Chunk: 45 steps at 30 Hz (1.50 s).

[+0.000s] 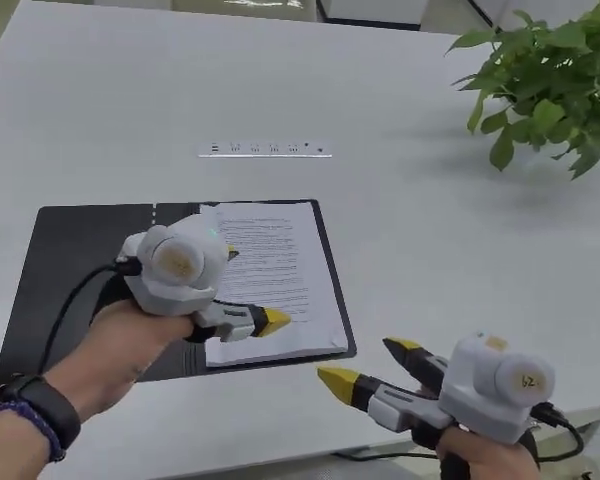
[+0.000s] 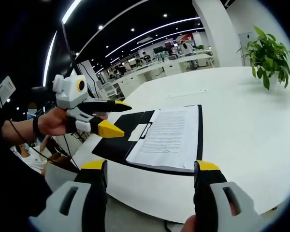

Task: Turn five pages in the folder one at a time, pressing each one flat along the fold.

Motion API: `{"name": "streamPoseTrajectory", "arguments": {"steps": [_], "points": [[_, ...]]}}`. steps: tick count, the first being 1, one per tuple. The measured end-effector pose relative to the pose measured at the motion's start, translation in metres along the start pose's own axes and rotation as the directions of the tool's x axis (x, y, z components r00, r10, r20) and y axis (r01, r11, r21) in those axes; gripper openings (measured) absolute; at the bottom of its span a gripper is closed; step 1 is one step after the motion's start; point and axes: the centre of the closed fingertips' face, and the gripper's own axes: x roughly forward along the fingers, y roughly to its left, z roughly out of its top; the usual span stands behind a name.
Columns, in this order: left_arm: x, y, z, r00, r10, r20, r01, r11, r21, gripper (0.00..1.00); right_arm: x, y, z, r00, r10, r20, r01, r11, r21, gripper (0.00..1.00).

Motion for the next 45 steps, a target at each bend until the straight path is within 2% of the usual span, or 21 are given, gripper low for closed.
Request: {"name": "streamPoseTrajectory", "arguments": {"steps": [4,10,15,20,22,24,25,28,29,30,32,35,38,41,44,45], "points": [[0.014,-0.006,0.001,0.9991,-0.041,-0.002,0.041,0.999,-0.019,0.67,0.000,-0.004,-0.001,1.0000,-0.001,0.001,0.001,1.000,0.008,0.73],[0.042,-0.018,-0.010,0.9963,-0.072,-0.046,0.072,0.997,-0.018,0.67,0.000,-0.010,-0.005,1.0000,-0.002,0.001,0.002,1.000,0.027,0.72],[0.066,-0.023,-0.020,0.9944,-0.075,-0.075,0.073,0.997,-0.031,0.68,0.000,-0.013,-0.005,1.0000,0.002,0.001,-0.002,1.000,0.030,0.73],[0.089,-0.023,-0.032,0.9935,-0.052,-0.101,0.047,0.998,-0.052,0.67,0.001,-0.019,-0.007,1.0000,0.001,-0.003,-0.001,0.999,0.043,0.73],[0.100,-0.030,-0.040,0.9902,-0.061,-0.125,0.056,0.997,-0.043,0.67,0.003,-0.020,-0.009,1.0000,0.005,-0.008,-0.005,0.999,0.049,0.72],[0.106,-0.032,-0.050,0.9840,-0.051,-0.171,0.054,0.998,0.014,0.68,0.005,-0.019,-0.011,0.9997,0.010,-0.021,-0.009,0.999,0.046,0.72],[0.111,-0.033,-0.054,0.9831,-0.041,-0.178,0.047,0.999,0.026,0.68,0.006,-0.019,-0.012,0.9995,0.012,-0.029,-0.011,0.999,0.041,0.72],[0.121,-0.029,-0.064,0.9800,-0.020,-0.198,0.015,1.000,-0.026,0.68,0.006,-0.020,-0.012,0.9995,0.014,-0.030,-0.012,0.999,0.047,0.72],[0.122,-0.028,-0.065,0.9796,-0.017,-0.200,0.010,0.999,-0.037,0.69,0.006,-0.021,-0.012,0.9995,0.013,-0.028,-0.012,0.999,0.053,0.72],[0.124,-0.028,-0.063,0.9825,-0.011,-0.186,-0.004,0.997,-0.077,0.69,0.006,-0.022,-0.012,0.9995,0.013,-0.028,-0.012,0.998,0.054,0.72],[0.128,-0.028,-0.057,0.9880,-0.006,-0.154,-0.012,0.993,-0.115,0.68,0.006,-0.022,-0.012,0.9994,0.012,-0.031,-0.011,0.998,0.055,0.72],[0.134,-0.027,-0.060,0.9863,0.006,-0.165,-0.024,0.994,-0.107,0.68,0.007,-0.025,-0.015,0.9991,0.011,-0.040,-0.009,0.998,0.062,0.72],[0.139,-0.018,-0.067,0.9824,0.047,-0.181,-0.074,0.987,-0.146,0.68,0.006,-0.027,-0.017,0.9988,0.010,-0.048,-0.007,0.998,0.063,0.72],[0.142,-0.016,-0.073,0.9778,0.069,-0.198,-0.093,0.989,-0.118,0.67,0.007,-0.030,-0.016,0.9989,0.008,-0.047,-0.005,0.998,0.067,0.72],[0.143,-0.020,-0.074,0.9778,0.066,-0.199,-0.090,0.990,-0.111,0.70,0.008,-0.033,-0.016,0.9990,0.005,-0.044,-0.002,0.997,0.076,0.72],[0.143,-0.020,-0.076,0.9761,0.077,-0.203,-0.095,0.992,-0.082,0.69,0.008,-0.034,-0.016,0.9991,0.005,-0.043,-0.002,0.997,0.077,0.72]]}}
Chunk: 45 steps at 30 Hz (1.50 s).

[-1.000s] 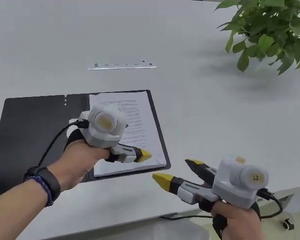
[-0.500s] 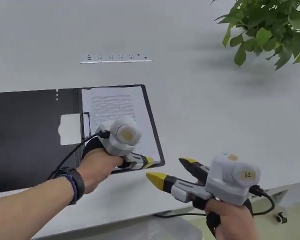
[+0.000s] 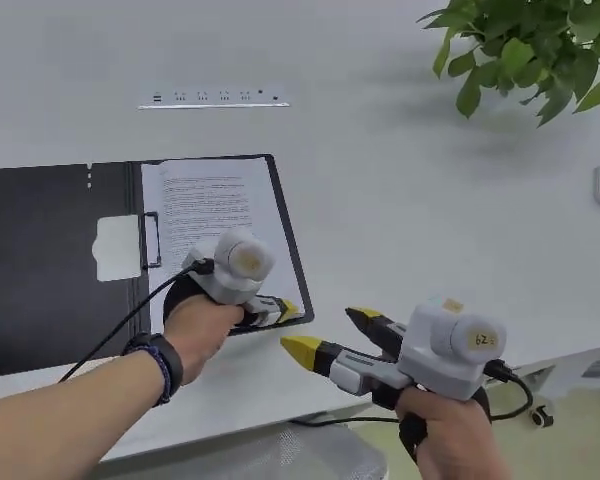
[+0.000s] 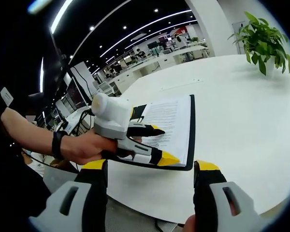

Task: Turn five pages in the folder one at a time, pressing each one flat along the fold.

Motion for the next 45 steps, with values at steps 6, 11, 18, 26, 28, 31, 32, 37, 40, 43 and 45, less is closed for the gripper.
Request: {"name": "streamPoseTrajectory", "arguments": {"steps": [6,11,18,26,28,31,32,37,40,43,45], "points": [[-0.001,0.006,-0.001,0.9998,0.002,0.017,-0.002,1.000,0.015,0.66,0.009,-0.005,0.000,0.9998,0.011,-0.019,-0.011,1.000,-0.011,0.71],[-0.002,0.009,0.001,0.9997,-0.007,0.025,0.008,1.000,-0.013,0.62,0.021,-0.009,0.006,0.9996,0.026,-0.008,-0.026,1.000,-0.003,0.71],[-0.006,0.016,0.000,0.9988,-0.003,0.049,0.006,0.998,-0.068,0.53,0.043,-0.014,0.009,0.9983,0.057,-0.010,-0.057,0.998,0.016,0.68],[-0.012,0.017,-0.004,0.9983,0.004,0.058,0.001,0.996,-0.091,0.47,0.074,-0.026,0.014,0.9958,0.079,-0.045,-0.080,0.997,-0.013,0.66],[-0.013,0.018,-0.004,0.9981,0.001,0.062,0.005,0.995,-0.102,0.47,0.083,-0.029,0.015,0.9948,0.093,-0.041,-0.093,0.996,0.011,0.66],[-0.015,0.017,-0.005,0.9982,-0.002,0.059,0.008,0.995,-0.104,0.46,0.094,-0.032,0.012,0.9916,0.104,-0.077,-0.106,0.994,-0.020,0.66],[-0.015,0.017,-0.006,0.9983,-0.003,0.058,0.009,0.994,-0.104,0.46,0.097,-0.033,0.012,0.9913,0.104,-0.081,-0.106,0.994,-0.022,0.66],[-0.020,0.017,-0.011,0.9981,0.002,0.061,0.005,0.994,-0.111,0.44,0.112,-0.036,0.016,0.9871,0.147,-0.062,-0.145,0.989,0.039,0.65],[-0.021,0.017,-0.013,0.9980,0.004,0.063,0.003,0.994,-0.113,0.43,0.117,-0.036,0.017,0.9856,0.162,-0.050,-0.157,0.984,0.079,0.65],[-0.023,0.016,-0.015,0.9980,0.001,0.064,0.007,0.993,-0.120,0.43,0.119,-0.035,0.018,0.9851,0.170,-0.026,-0.166,0.980,0.112,0.63],[-0.024,0.015,-0.017,0.9981,0.000,0.062,0.007,0.992,-0.124,0.43,0.120,-0.034,0.018,0.9842,0.177,-0.015,-0.173,0.975,0.140,0.62]]}}
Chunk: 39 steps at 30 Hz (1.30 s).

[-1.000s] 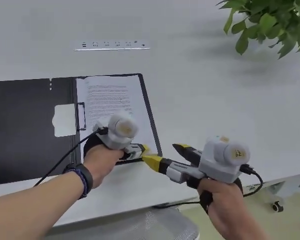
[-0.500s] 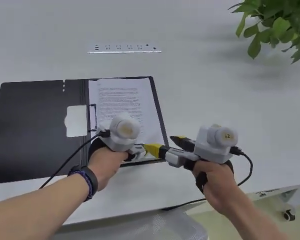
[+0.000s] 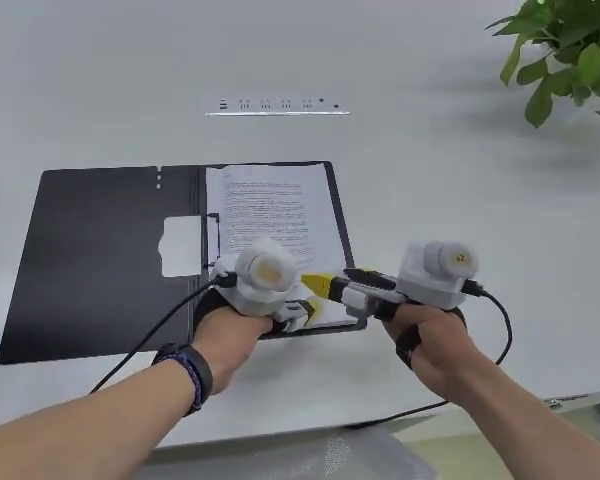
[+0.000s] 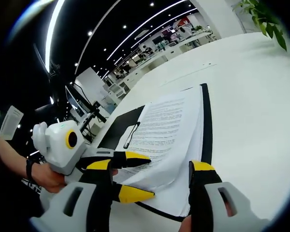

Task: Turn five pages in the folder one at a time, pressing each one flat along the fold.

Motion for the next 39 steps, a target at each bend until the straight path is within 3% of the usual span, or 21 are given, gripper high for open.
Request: {"name": "streamPoseTrajectory", "arguments": {"steps": [8,13,19,23,28,39], "points": [[-0.006,-0.003,-0.004,1.0000,0.003,0.006,-0.002,0.999,-0.039,0.43,0.000,0.001,0.000,0.9987,0.011,0.050,-0.015,0.997,0.076,0.58],[-0.011,-0.004,-0.006,1.0000,-0.002,0.008,0.003,0.996,-0.087,0.46,0.001,0.006,-0.005,0.9994,0.013,0.033,-0.015,0.998,0.060,0.55],[-0.024,-0.005,-0.010,0.9999,0.007,0.014,-0.005,0.992,-0.124,0.55,-0.002,0.004,-0.005,0.9983,-0.001,0.059,-0.003,0.997,0.075,0.48],[-0.034,-0.006,-0.011,0.9997,0.016,0.021,-0.013,0.993,-0.117,0.59,-0.006,0.006,-0.003,0.9965,-0.002,0.084,-0.004,0.997,0.076,0.38],[-0.048,-0.005,-0.010,0.9996,0.021,0.020,-0.020,0.998,-0.064,0.62,-0.008,0.002,-0.003,0.9938,-0.024,0.109,0.013,0.995,0.094,0.22],[-0.081,0.007,-0.005,0.9969,0.053,0.059,-0.051,0.998,-0.038,0.62,-0.009,-0.001,-0.002,0.9874,-0.057,0.148,0.039,0.992,0.118,0.02]]}}
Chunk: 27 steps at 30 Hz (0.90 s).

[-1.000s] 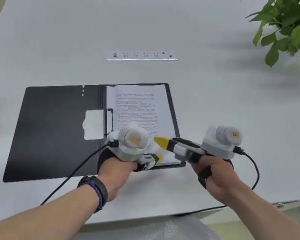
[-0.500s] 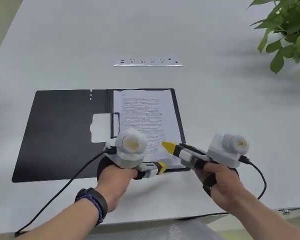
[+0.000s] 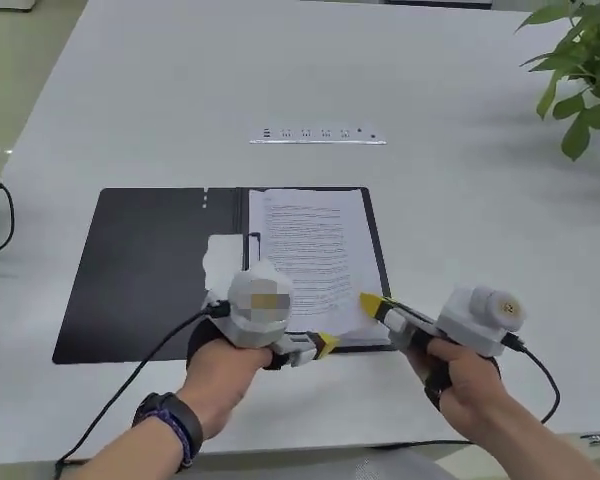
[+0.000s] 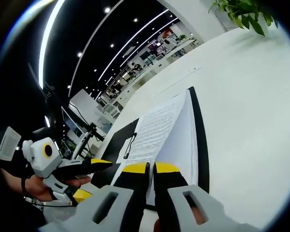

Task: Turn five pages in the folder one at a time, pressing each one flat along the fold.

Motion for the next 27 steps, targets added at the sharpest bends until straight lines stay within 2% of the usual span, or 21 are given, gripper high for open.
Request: {"name": "streamPoseTrajectory", "arguments": {"steps": [11,20,27], "points": [[-0.036,0.015,0.012,0.9975,0.042,0.057,-0.042,0.999,-0.008,0.62,-0.001,0.008,0.003,0.9999,-0.004,0.016,0.003,0.999,0.040,0.00],[-0.058,0.025,0.011,0.9947,0.062,0.082,-0.062,0.998,-0.007,0.63,0.003,0.028,0.010,0.9990,0.022,0.040,-0.023,1.000,0.019,0.00],[-0.080,0.035,0.008,0.9909,0.090,0.100,-0.089,0.996,-0.019,0.63,0.013,0.055,0.011,0.9963,0.064,0.058,-0.065,0.998,0.010,0.00]]}}
